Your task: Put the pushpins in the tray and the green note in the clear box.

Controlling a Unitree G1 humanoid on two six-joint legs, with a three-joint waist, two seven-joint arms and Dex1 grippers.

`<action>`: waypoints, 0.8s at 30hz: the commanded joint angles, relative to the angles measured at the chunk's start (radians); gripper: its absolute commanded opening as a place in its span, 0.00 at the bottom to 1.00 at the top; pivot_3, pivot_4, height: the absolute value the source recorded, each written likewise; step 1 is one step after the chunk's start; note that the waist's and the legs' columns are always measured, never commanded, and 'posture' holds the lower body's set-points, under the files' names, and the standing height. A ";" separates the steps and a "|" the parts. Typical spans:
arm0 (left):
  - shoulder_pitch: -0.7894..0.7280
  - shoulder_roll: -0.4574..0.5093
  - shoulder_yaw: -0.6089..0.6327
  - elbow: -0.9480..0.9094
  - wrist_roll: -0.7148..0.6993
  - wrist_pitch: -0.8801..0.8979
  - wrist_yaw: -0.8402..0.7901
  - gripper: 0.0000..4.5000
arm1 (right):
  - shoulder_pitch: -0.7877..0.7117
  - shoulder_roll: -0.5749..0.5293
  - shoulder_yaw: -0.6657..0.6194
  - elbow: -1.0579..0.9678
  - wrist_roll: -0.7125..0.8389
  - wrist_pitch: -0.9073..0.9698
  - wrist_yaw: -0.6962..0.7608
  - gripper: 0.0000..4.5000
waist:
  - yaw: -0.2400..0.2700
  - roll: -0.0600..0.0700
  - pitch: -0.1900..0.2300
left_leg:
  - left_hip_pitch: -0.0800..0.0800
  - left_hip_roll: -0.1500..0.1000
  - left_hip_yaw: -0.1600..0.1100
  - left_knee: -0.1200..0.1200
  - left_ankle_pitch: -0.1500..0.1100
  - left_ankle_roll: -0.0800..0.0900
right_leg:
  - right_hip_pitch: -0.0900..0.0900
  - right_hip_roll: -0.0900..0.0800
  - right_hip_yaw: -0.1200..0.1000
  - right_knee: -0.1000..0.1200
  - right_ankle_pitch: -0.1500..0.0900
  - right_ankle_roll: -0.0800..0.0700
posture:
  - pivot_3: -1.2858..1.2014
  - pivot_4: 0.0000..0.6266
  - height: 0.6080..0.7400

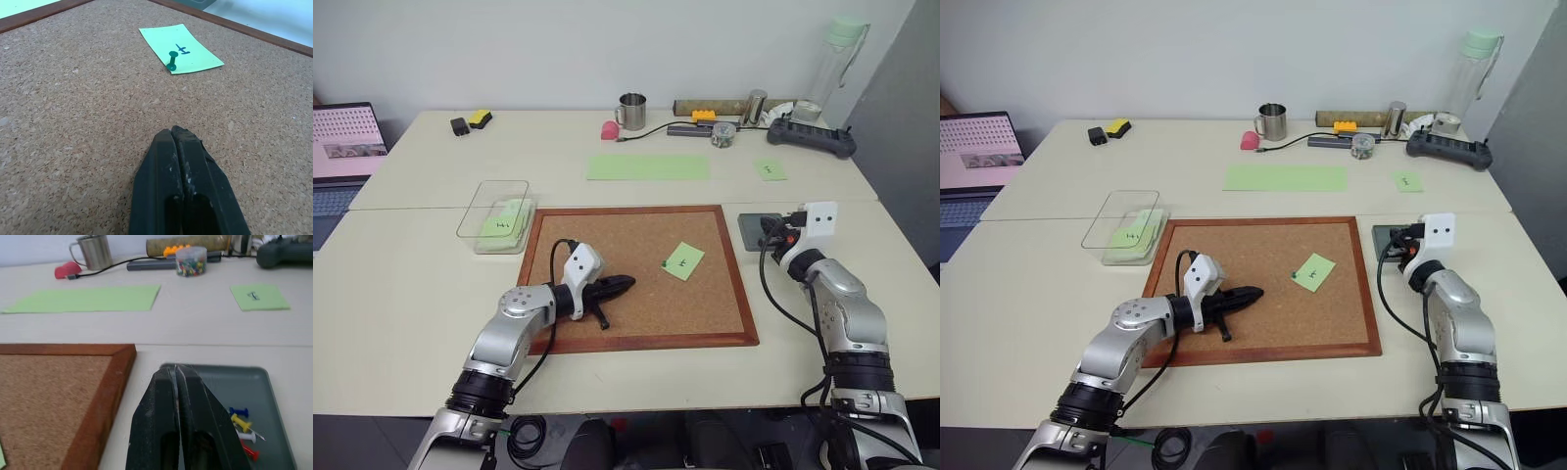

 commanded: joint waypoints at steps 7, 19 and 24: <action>0.039 0.022 0.007 0.007 0.019 0.036 0.018 0.00 | -0.091 -0.012 -0.032 0.145 0.005 -0.058 0.018 0.40 | -0.002 0.000 0.000 | 0.000 0.000 0.000 0.000 0.000 0.000 | 0.000 0.000 0.000 0.000 0.000 -0.001 | 0.52 0.24 1.00; 0.035 0.019 0.010 0.010 0.020 0.039 0.020 0.00 | -0.029 -0.033 0.051 -0.036 -0.009 -0.134 0.127 0.94 | -0.007 0.000 0.000 | 0.000 0.000 0.000 0.000 0.000 0.000 | 0.000 0.000 0.000 0.000 0.000 0.000 | 0.52 0.24 1.00; 0.029 0.017 0.007 0.016 0.021 0.040 0.016 0.00 | 0.054 -0.025 0.170 -0.214 0.023 -0.075 0.253 0.94 | -0.007 0.000 0.000 | 0.000 0.000 -0.001 0.000 0.000 0.000 | 0.000 0.000 0.000 0.000 -0.001 0.001 | 0.52 0.24 1.00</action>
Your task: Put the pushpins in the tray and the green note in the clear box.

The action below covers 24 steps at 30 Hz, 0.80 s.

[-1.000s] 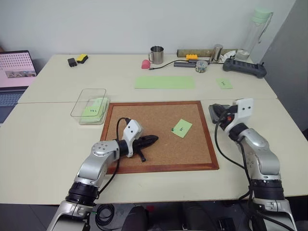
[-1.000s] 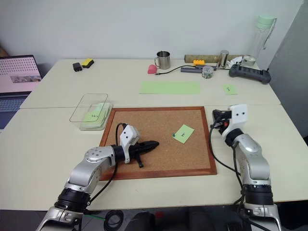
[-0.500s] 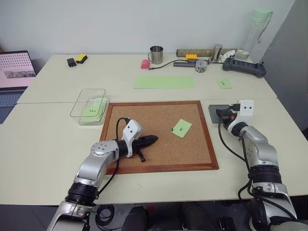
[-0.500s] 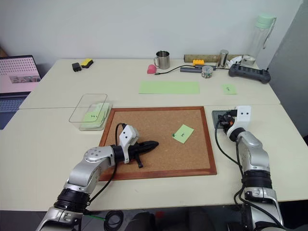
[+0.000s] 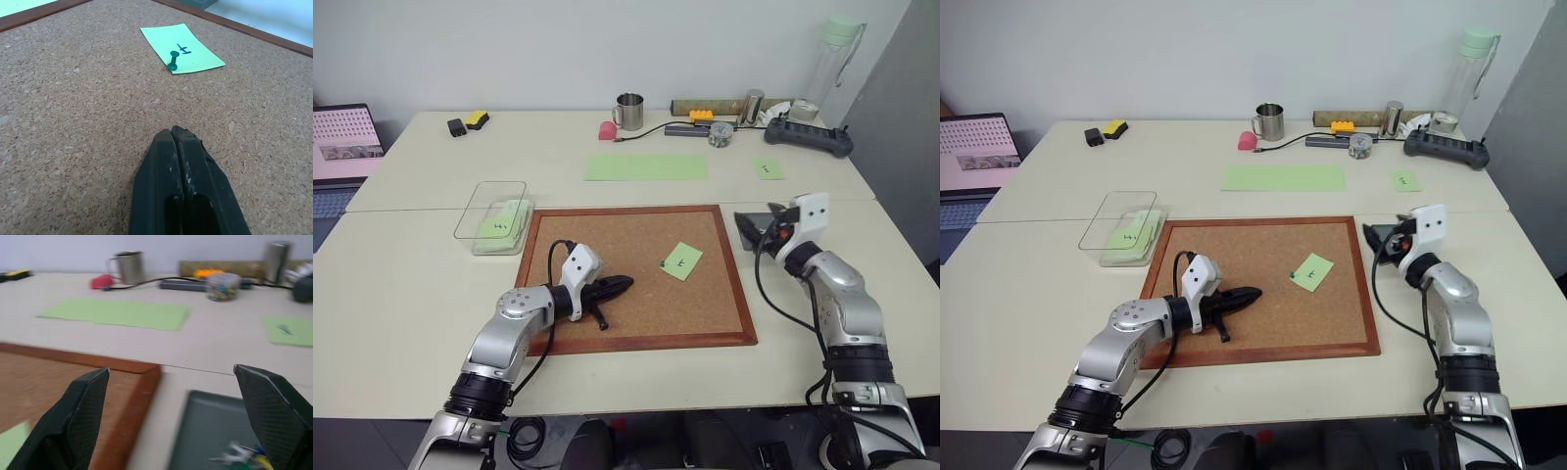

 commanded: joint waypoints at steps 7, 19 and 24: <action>0.012 0.015 -0.008 0.035 0.022 0.026 0.007 0.00 | 0.039 0.089 0.199 -0.125 -0.032 0.034 0.057 0.94 | 0.000 0.000 0.000 | 0.000 0.000 -0.001 0.000 0.000 0.000 | 0.000 0.000 0.000 0.000 0.000 0.000 | 0.52 0.24 1.00; 0.030 0.029 0.001 0.015 0.019 0.030 0.003 0.00 | -0.028 0.172 0.295 0.045 -0.129 -0.006 0.056 0.94 | -0.001 0.000 0.000 | 0.000 0.000 -0.001 0.000 0.000 0.000 | 0.000 0.000 -0.001 0.000 0.000 -0.001 | 0.52 0.24 1.00; 0.039 0.027 0.000 0.003 0.017 0.035 0.009 0.00 | -0.014 0.176 0.296 0.041 -0.128 -0.005 0.077 0.74 | -0.004 0.000 0.000 | 0.000 0.001 -0.001 0.000 0.000 0.000 | 0.000 0.000 -0.001 0.000 0.001 -0.001 | 0.52 0.24 1.00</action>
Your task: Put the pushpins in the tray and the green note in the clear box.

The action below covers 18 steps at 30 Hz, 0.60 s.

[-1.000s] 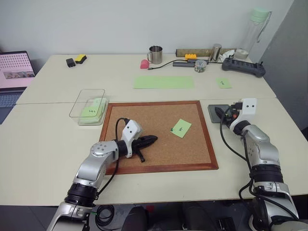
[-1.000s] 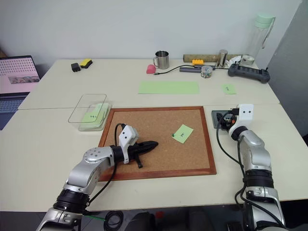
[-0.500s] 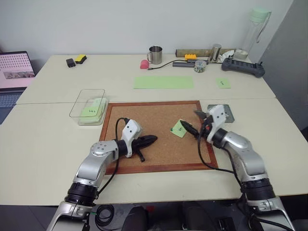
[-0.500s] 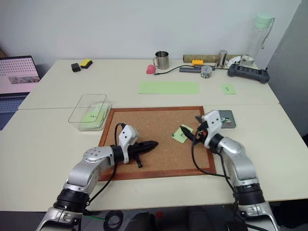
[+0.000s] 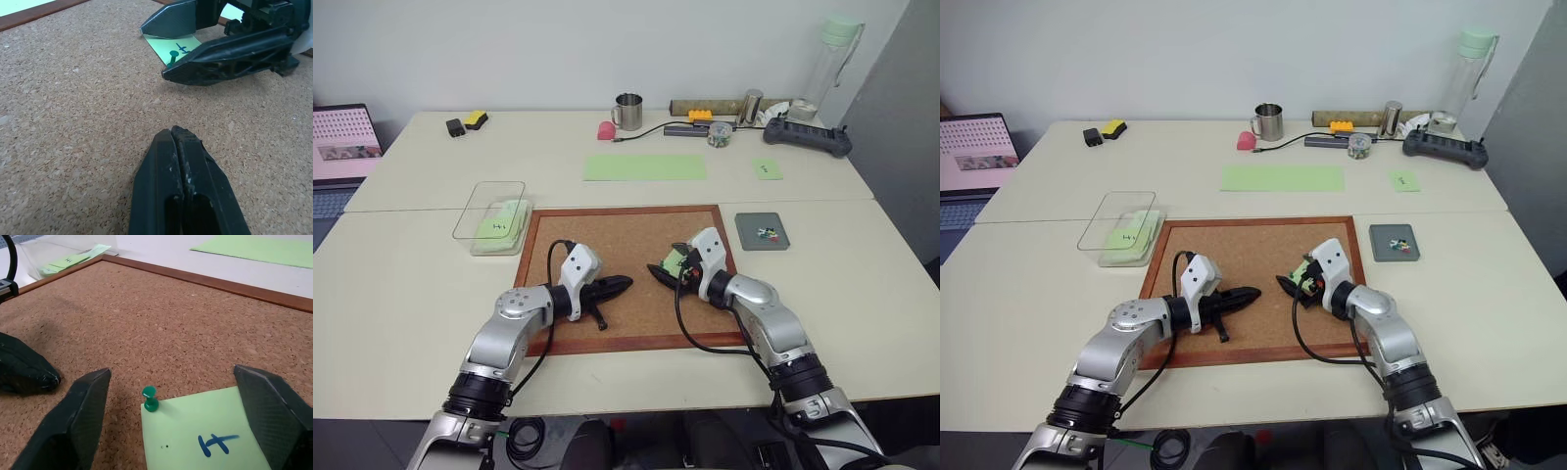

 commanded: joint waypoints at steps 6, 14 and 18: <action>0.032 0.014 -0.003 0.013 0.016 0.028 0.019 0.00 | 0.004 0.009 0.009 -0.019 -0.010 -0.025 0.016 0.48 | -0.001 0.000 0.000 | 0.000 0.000 0.000 0.000 0.000 0.000 | 0.000 0.000 0.000 0.000 0.000 0.000 | 0.52 0.24 1.00; 0.028 0.016 -0.001 0.019 0.016 0.025 0.020 0.00 | 0.001 0.020 0.016 -0.013 -0.009 -0.033 0.032 0.10 | -0.002 0.000 0.000 | 0.000 0.000 0.000 0.000 0.000 0.000 | 0.000 0.000 0.000 0.000 0.000 0.000 | 0.52 0.24 1.00; 0.026 0.014 0.002 0.022 0.018 0.023 0.025 0.00 | 0.001 0.023 0.019 -0.016 -0.004 -0.031 0.045 0.00 | -0.002 0.000 0.000 | 0.000 0.000 0.000 0.000 0.000 0.000 | 0.000 0.000 0.000 0.000 0.000 0.000 | 0.52 0.24 1.00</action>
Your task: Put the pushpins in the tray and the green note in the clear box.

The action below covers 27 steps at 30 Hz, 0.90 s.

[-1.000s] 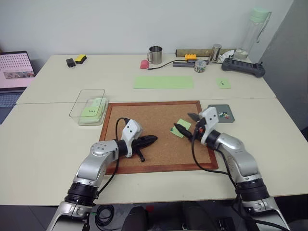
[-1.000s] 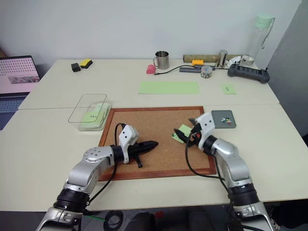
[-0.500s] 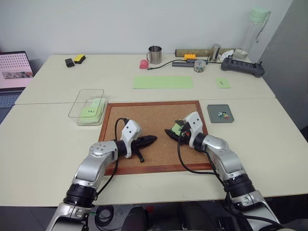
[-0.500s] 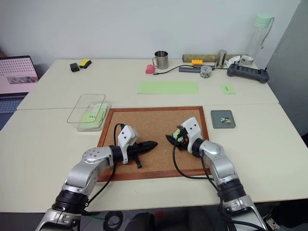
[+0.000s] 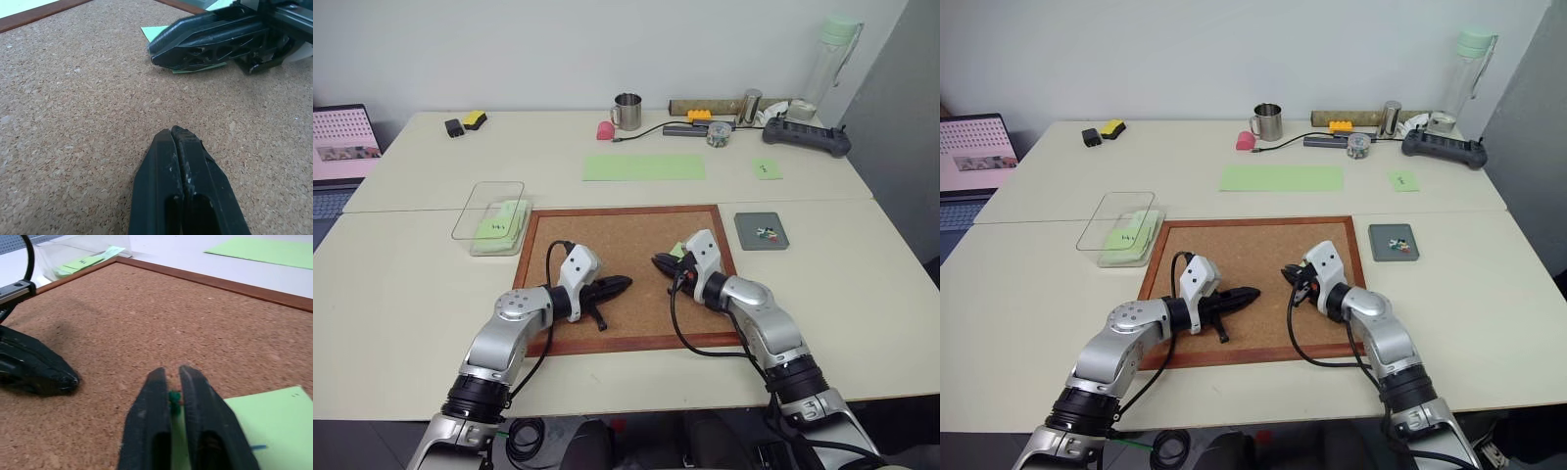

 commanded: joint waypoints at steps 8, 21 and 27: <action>0.024 0.014 0.006 0.029 0.016 0.024 0.017 0.00 | -0.011 -0.027 -0.045 -0.136 0.027 -0.072 0.040 0.00 | 0.000 0.000 0.000 | 0.000 0.000 0.000 0.000 0.000 0.000 | 0.000 0.000 0.000 0.000 0.000 0.000 | 0.52 0.24 1.00; -0.029 -0.020 0.049 0.033 -0.045 0.076 0.032 0.00 | -0.049 -0.179 -0.028 -0.238 -0.082 -0.158 0.076 0.00 | 0.005 0.000 0.000 | 0.000 -0.001 0.000 0.000 0.000 0.000 | 0.000 0.000 -0.001 0.000 0.000 0.001 | 0.52 0.24 1.00; -0.113 -0.055 0.126 -0.021 -0.204 0.233 0.017 0.15 | -0.039 -0.285 0.004 -0.212 -0.156 -0.280 0.141 0.00 | 0.008 -0.002 0.002 | -0.002 -0.002 -0.001 0.001 0.000 0.000 | -0.001 -0.001 -0.001 0.000 -0.001 0.001 | 0.52 0.24 1.00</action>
